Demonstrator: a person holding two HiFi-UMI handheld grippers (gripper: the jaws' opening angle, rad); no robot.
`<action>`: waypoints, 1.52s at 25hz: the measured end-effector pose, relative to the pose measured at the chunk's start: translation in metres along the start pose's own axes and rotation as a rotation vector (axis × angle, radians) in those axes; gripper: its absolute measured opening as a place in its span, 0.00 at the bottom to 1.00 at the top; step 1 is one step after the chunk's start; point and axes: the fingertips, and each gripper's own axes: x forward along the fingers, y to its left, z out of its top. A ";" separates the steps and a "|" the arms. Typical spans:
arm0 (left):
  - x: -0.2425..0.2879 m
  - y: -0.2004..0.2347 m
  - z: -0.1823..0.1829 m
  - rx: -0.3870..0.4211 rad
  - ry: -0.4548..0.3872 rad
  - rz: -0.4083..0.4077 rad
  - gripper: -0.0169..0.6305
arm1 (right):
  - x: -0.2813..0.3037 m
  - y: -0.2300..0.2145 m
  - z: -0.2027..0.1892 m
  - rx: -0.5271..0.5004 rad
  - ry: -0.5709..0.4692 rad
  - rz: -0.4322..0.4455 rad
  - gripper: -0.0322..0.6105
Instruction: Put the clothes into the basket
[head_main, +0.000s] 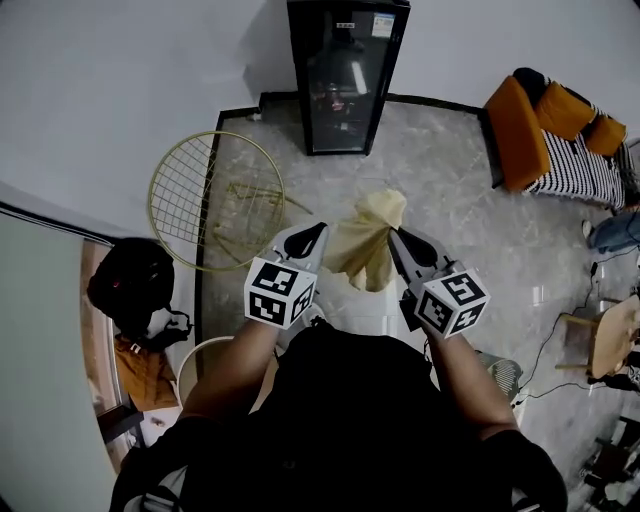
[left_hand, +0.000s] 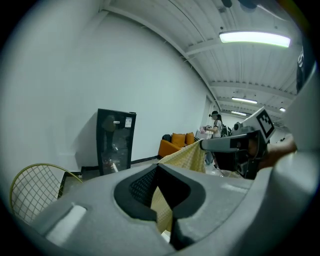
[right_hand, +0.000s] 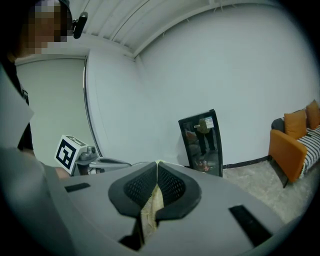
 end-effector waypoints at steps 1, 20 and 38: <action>0.005 -0.012 0.000 0.003 0.003 -0.011 0.03 | -0.011 -0.006 -0.002 0.001 -0.002 -0.010 0.08; 0.081 -0.251 -0.016 0.111 0.054 -0.217 0.03 | -0.229 -0.112 -0.049 0.079 -0.072 -0.194 0.08; 0.127 -0.437 -0.042 0.230 0.148 -0.491 0.03 | -0.402 -0.174 -0.112 0.210 -0.166 -0.456 0.08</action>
